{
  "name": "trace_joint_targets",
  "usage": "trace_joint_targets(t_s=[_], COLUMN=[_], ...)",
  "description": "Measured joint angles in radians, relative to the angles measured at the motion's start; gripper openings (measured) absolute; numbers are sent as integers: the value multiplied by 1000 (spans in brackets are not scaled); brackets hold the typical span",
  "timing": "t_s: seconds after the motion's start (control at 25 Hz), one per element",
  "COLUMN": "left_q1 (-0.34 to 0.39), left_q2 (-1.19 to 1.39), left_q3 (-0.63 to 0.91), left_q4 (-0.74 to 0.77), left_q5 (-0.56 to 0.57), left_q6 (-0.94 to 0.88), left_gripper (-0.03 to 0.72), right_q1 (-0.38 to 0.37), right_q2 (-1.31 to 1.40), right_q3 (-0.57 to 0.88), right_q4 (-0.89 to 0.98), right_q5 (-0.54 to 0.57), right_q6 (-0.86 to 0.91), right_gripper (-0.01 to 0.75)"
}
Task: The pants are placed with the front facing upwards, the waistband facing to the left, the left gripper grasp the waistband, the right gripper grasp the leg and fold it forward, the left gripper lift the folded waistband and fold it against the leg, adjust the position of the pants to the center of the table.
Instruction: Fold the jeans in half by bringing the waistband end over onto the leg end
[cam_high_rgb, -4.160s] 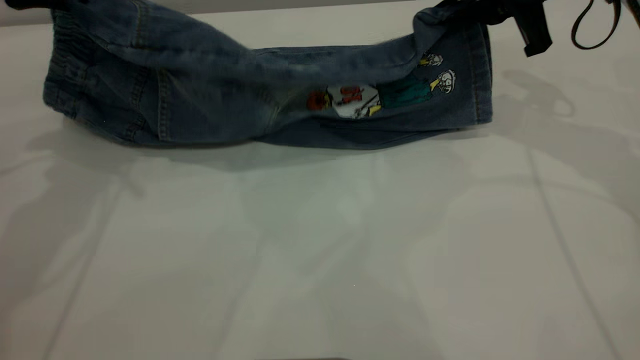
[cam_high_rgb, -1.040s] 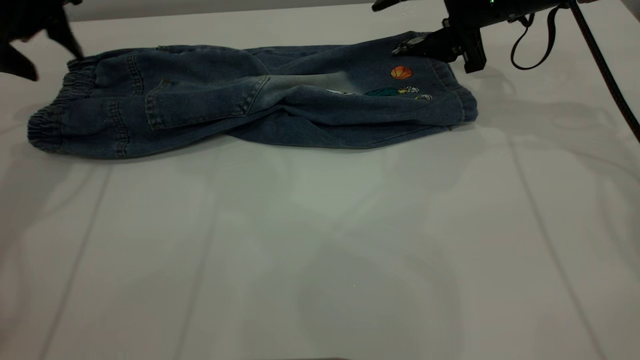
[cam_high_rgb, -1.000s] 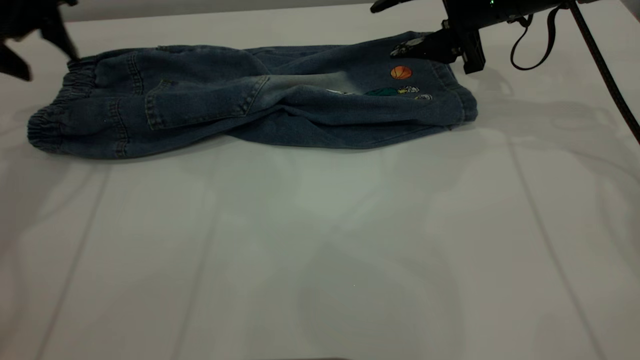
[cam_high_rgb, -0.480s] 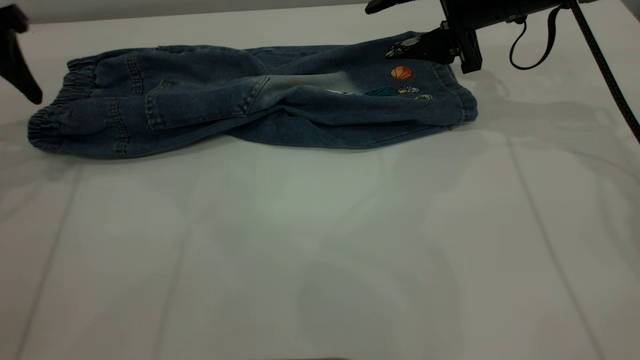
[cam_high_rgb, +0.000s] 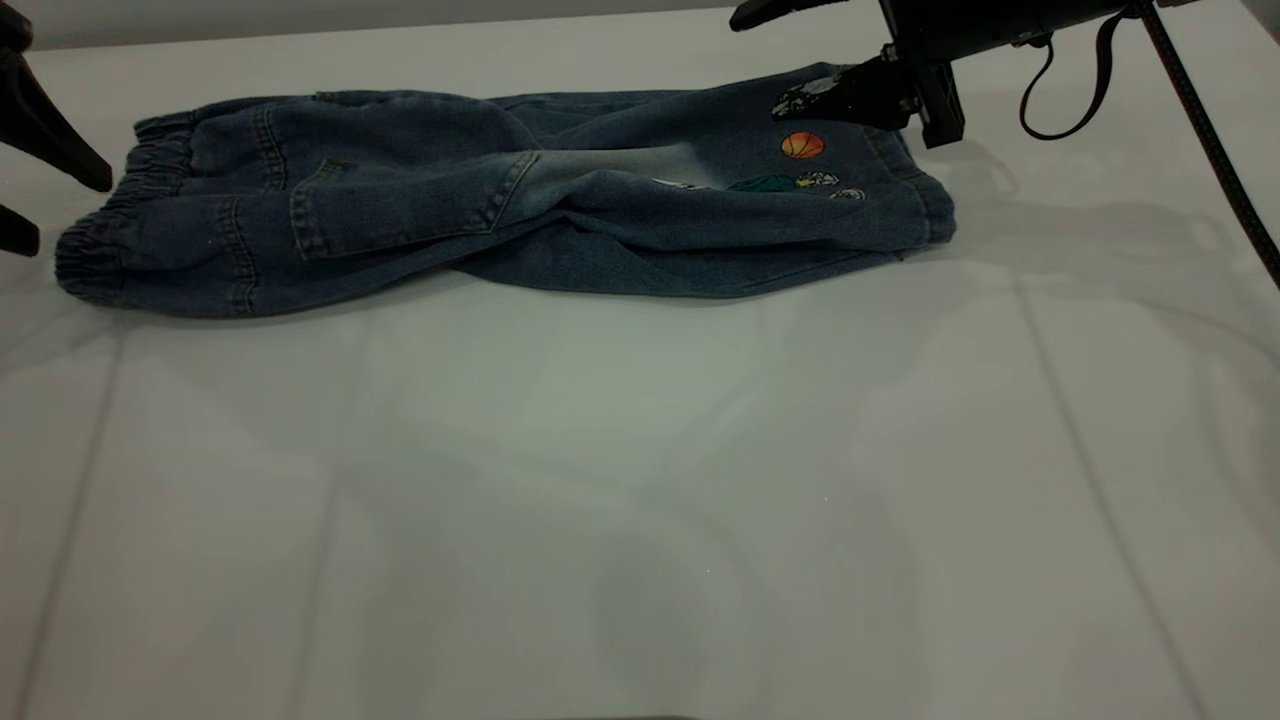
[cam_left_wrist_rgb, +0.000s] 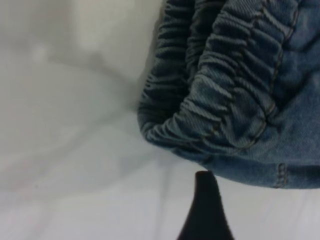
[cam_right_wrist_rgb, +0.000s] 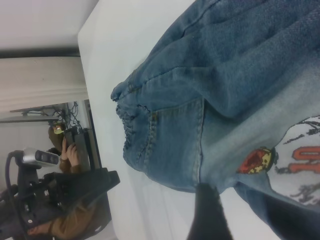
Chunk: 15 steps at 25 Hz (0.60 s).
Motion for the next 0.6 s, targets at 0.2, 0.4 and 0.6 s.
trace_joint_targets(t_s=[0.2, 0.4, 0.6], left_q1=[1, 1, 1], left_q2=[7, 64, 111], left_q3=[0, 0, 0], left_q4=[0, 1, -15], left_q5=[-3, -7, -43], left_q6=[-30, -105, -108], left_gripper=[552, 557, 557], right_q1=[0, 0, 0], right_q2=[0, 0, 0], right_q3=[0, 0, 0], right_q4=[-2, -30, -38], right_q5=[1, 6, 20], right_q6=[0, 0, 0], right_gripper=[417, 417, 417])
